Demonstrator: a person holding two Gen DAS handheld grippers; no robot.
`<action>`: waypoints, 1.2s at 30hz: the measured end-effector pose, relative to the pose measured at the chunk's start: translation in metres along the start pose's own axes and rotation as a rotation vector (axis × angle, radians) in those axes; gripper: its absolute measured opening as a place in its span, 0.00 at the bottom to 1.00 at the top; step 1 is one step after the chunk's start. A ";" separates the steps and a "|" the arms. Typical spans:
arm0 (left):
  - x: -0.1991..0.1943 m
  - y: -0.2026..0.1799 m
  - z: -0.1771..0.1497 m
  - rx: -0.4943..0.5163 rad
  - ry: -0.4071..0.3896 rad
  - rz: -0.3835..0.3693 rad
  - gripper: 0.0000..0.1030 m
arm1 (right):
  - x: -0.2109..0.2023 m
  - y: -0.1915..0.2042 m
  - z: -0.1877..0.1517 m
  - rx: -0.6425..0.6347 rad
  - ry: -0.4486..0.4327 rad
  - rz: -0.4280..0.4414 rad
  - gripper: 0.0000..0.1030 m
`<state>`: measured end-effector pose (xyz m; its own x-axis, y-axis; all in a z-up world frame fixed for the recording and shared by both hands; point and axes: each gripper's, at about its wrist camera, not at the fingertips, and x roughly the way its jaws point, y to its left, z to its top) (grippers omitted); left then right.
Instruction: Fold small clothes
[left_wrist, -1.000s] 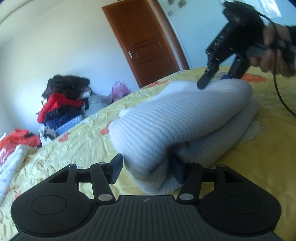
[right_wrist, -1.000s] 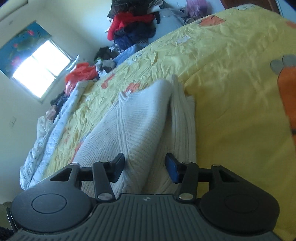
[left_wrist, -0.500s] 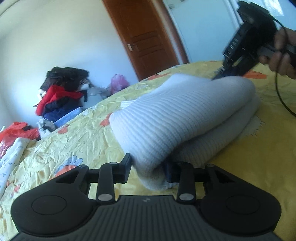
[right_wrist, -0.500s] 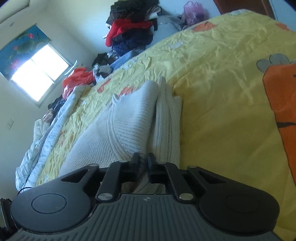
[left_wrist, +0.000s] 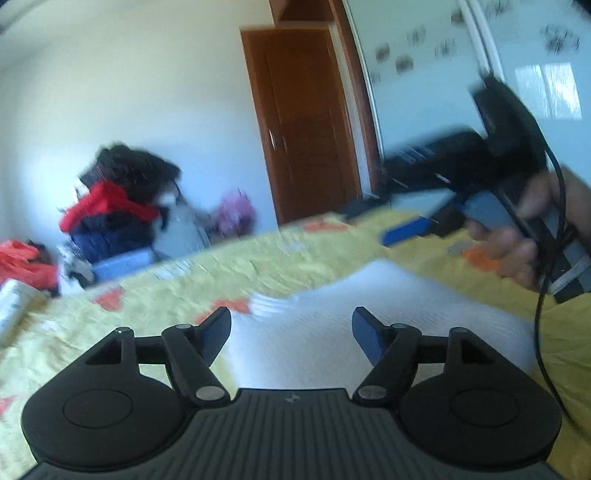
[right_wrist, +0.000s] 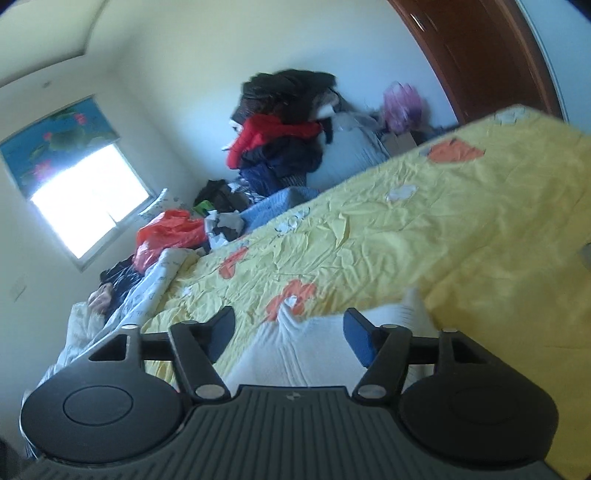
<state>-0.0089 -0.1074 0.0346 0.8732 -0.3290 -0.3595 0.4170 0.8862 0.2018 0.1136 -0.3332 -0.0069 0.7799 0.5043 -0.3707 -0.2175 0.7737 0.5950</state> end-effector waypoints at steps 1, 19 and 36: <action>0.014 -0.006 0.002 0.004 0.040 0.001 0.70 | 0.013 0.000 0.000 -0.009 0.012 -0.031 0.84; 0.029 -0.006 -0.008 -0.075 0.120 -0.045 0.74 | 0.027 0.003 -0.027 -0.215 0.049 -0.220 0.86; 0.093 0.110 -0.059 -0.887 0.382 -0.466 0.99 | -0.030 -0.105 -0.051 0.271 0.227 0.007 0.89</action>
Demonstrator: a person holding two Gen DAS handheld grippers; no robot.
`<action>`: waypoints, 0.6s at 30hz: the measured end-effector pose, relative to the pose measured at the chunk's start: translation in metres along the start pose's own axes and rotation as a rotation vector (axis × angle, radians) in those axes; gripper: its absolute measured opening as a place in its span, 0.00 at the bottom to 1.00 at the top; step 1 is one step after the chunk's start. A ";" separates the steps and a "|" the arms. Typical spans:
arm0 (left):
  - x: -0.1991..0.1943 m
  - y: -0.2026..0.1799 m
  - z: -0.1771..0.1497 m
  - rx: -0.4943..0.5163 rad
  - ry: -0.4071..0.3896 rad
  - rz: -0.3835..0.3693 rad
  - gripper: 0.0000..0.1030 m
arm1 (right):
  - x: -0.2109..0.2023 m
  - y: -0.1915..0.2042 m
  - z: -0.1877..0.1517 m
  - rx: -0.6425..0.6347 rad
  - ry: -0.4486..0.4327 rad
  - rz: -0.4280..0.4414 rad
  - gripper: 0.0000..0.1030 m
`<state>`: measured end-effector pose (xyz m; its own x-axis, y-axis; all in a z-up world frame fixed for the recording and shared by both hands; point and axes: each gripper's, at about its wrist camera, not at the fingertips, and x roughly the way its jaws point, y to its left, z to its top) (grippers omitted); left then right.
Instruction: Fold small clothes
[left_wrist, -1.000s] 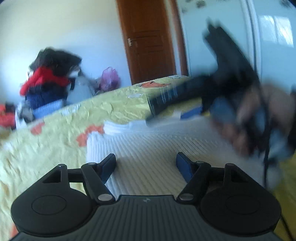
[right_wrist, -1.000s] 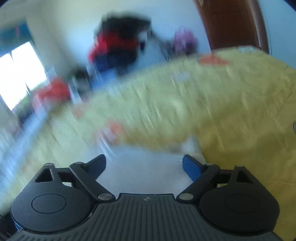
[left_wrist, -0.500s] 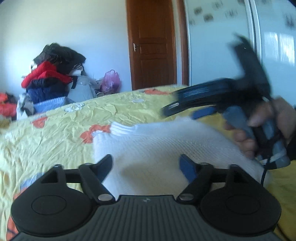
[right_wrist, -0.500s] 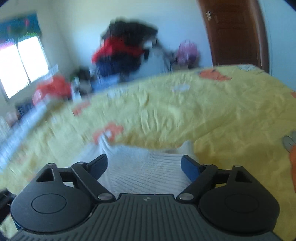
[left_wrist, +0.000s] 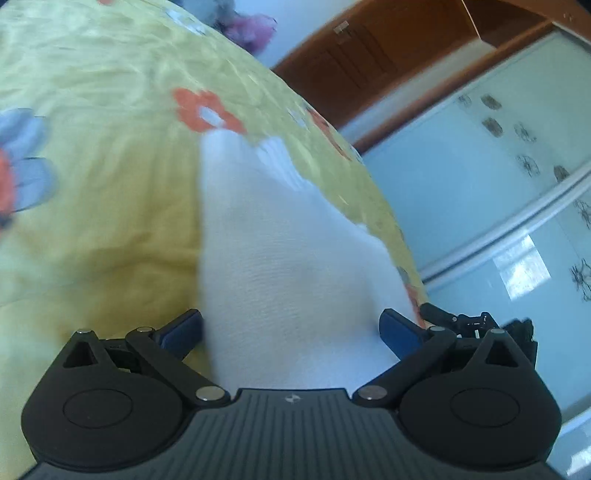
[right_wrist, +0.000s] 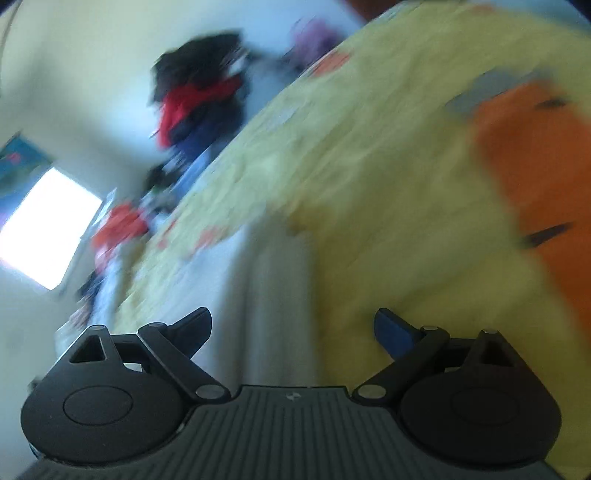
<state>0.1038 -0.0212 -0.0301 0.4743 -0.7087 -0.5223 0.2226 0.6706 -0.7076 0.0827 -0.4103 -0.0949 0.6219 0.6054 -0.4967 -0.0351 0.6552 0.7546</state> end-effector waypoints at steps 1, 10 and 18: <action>0.007 -0.002 0.004 0.006 -0.004 0.012 0.99 | 0.010 0.006 0.000 -0.020 0.028 0.020 0.89; -0.009 -0.022 0.005 0.085 -0.043 0.118 0.61 | 0.030 0.061 -0.014 -0.197 0.044 0.026 0.55; -0.062 -0.020 0.048 0.166 -0.156 0.259 0.59 | 0.083 0.115 -0.006 -0.189 0.080 0.176 0.52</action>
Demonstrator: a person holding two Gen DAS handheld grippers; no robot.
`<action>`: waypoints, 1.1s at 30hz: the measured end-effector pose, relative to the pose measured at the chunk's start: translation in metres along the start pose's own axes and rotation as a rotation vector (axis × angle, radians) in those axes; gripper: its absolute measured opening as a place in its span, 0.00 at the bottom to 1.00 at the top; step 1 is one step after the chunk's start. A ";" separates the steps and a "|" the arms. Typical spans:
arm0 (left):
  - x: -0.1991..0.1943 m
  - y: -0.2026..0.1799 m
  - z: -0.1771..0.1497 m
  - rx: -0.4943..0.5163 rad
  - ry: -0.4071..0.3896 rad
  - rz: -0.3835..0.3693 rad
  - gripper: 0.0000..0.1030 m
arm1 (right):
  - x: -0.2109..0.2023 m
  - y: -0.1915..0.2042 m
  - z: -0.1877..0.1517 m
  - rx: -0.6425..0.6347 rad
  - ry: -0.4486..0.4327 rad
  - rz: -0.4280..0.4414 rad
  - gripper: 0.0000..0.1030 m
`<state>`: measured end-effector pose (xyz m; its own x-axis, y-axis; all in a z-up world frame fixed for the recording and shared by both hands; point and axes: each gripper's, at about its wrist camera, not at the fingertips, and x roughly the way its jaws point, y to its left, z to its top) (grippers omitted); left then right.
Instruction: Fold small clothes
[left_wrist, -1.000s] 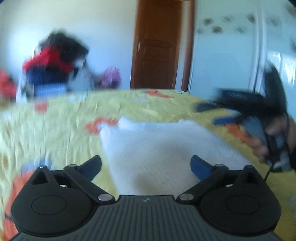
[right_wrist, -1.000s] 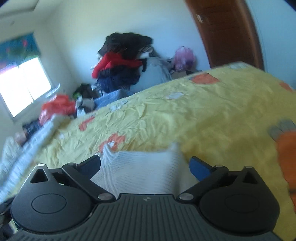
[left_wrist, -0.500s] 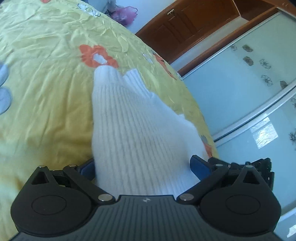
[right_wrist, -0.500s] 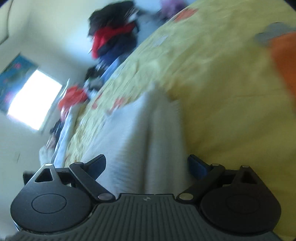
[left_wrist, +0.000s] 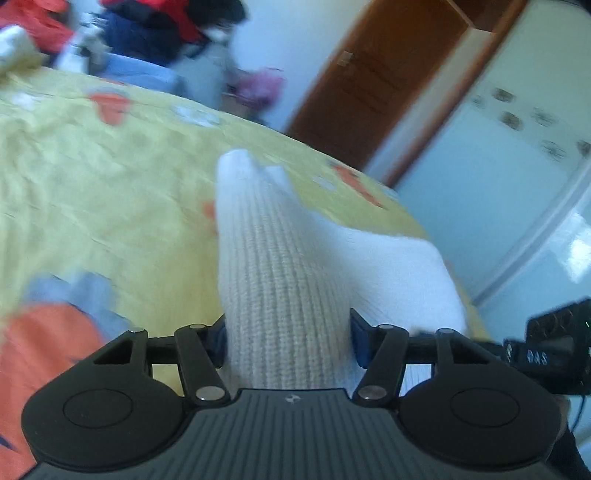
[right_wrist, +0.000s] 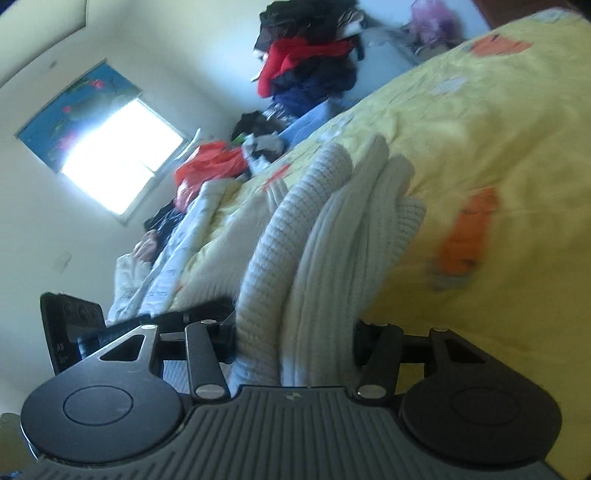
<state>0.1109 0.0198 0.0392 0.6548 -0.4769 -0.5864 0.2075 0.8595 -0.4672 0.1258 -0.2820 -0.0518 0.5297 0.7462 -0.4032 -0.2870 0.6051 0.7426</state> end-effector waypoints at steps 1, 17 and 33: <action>0.002 0.010 0.003 -0.010 0.009 0.024 0.60 | 0.011 -0.001 0.002 0.008 0.008 0.003 0.51; -0.028 0.081 -0.058 -0.227 0.044 -0.180 0.88 | -0.001 -0.007 -0.043 -0.039 0.121 -0.091 0.85; -0.064 0.067 -0.078 -0.044 0.005 -0.075 0.82 | -0.030 -0.017 -0.062 -0.005 0.111 -0.041 0.80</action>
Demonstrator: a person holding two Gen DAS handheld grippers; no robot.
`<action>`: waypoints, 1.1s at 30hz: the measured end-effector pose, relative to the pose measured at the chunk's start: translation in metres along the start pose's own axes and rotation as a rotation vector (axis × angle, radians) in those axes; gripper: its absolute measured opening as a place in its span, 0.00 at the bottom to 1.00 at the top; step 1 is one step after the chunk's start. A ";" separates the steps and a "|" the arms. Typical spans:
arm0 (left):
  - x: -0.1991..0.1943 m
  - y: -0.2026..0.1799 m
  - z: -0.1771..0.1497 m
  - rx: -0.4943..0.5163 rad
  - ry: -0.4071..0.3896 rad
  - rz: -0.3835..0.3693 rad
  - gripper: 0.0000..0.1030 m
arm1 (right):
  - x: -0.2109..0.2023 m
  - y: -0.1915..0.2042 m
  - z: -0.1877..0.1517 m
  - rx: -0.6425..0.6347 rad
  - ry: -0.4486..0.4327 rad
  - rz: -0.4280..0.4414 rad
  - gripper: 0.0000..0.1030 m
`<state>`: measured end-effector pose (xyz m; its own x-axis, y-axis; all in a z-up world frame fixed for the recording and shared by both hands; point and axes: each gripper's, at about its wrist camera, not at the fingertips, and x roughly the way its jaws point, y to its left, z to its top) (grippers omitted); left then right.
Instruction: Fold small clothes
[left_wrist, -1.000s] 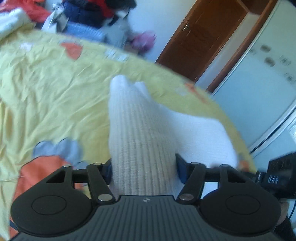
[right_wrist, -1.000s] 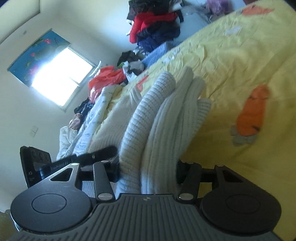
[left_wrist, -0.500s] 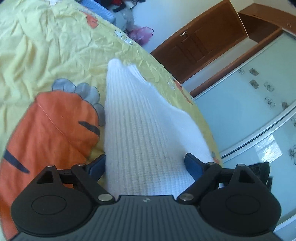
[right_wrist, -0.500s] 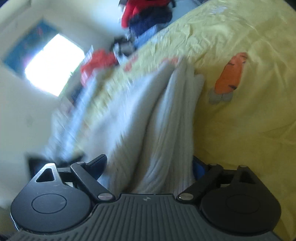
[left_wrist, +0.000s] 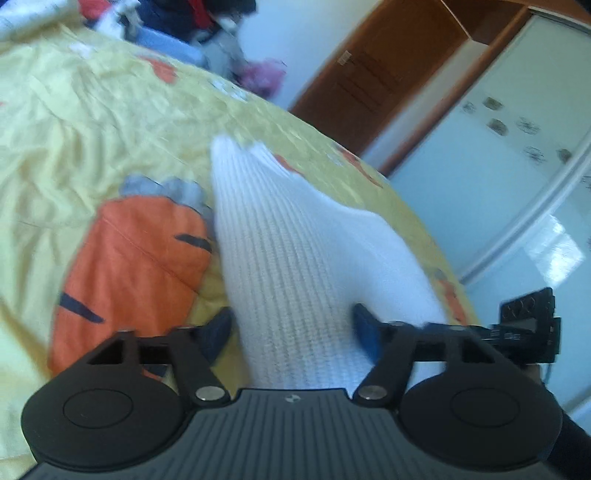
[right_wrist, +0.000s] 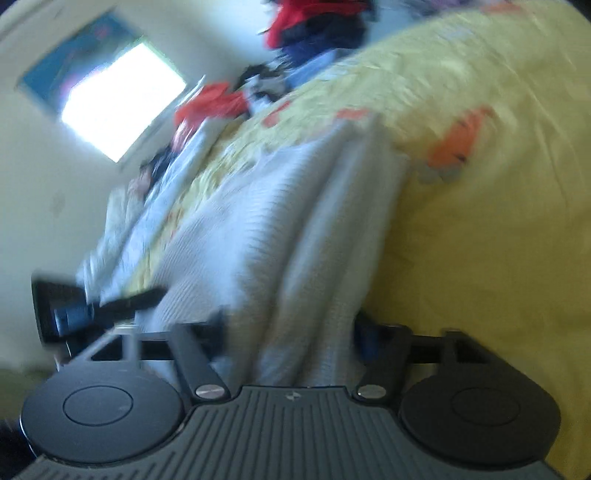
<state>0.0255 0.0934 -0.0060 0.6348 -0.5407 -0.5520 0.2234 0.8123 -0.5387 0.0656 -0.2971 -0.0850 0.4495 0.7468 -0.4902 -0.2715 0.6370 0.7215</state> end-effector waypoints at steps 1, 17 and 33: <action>-0.005 -0.003 0.002 0.008 -0.012 0.031 0.83 | -0.003 0.002 0.003 0.015 -0.012 -0.005 0.81; 0.072 -0.139 -0.036 0.748 -0.142 0.447 0.87 | 0.085 0.086 0.064 -0.355 -0.137 -0.257 0.80; 0.073 -0.133 -0.036 0.697 -0.165 0.435 0.87 | 0.071 0.105 0.032 -0.521 -0.233 -0.414 0.81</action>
<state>0.0156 -0.0623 0.0020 0.8583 -0.1529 -0.4899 0.3051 0.9196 0.2475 0.0968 -0.1835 -0.0285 0.7589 0.3998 -0.5141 -0.3847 0.9121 0.1415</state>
